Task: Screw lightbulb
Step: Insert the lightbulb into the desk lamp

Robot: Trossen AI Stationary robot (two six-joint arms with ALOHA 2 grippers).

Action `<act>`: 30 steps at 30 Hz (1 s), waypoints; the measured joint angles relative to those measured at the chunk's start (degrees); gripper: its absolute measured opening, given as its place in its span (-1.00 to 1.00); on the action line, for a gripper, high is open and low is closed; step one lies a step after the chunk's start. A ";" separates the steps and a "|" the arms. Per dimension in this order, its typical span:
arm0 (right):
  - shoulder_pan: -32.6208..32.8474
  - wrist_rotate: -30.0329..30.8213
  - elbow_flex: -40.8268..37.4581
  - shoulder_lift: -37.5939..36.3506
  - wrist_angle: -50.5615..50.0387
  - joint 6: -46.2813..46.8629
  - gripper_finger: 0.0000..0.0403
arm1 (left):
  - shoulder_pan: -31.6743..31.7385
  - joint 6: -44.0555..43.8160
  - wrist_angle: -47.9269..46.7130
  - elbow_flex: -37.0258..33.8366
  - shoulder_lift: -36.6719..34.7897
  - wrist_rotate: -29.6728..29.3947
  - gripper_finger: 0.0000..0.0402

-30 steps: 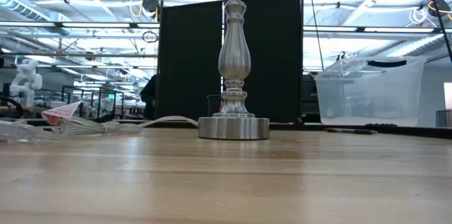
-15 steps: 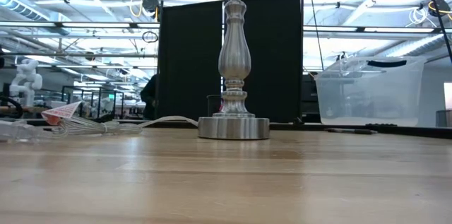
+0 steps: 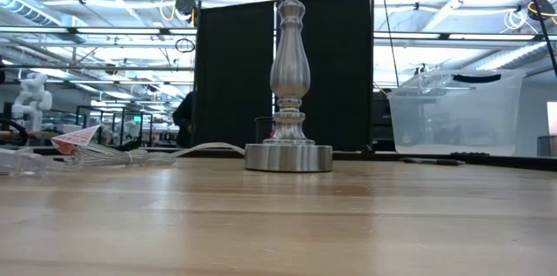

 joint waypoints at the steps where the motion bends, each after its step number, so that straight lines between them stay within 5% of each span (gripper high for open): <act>1: 0.29 0.22 0.00 0.00 -0.40 0.51 -1.00 | 0.06 0.05 -0.12 0.00 0.00 -0.06 -1.00; 30: 2.94 0.34 -0.01 0.07 -7.49 10.89 -1.00 | 4.14 -2.11 -2.68 0.02 -0.91 -1.26 -1.00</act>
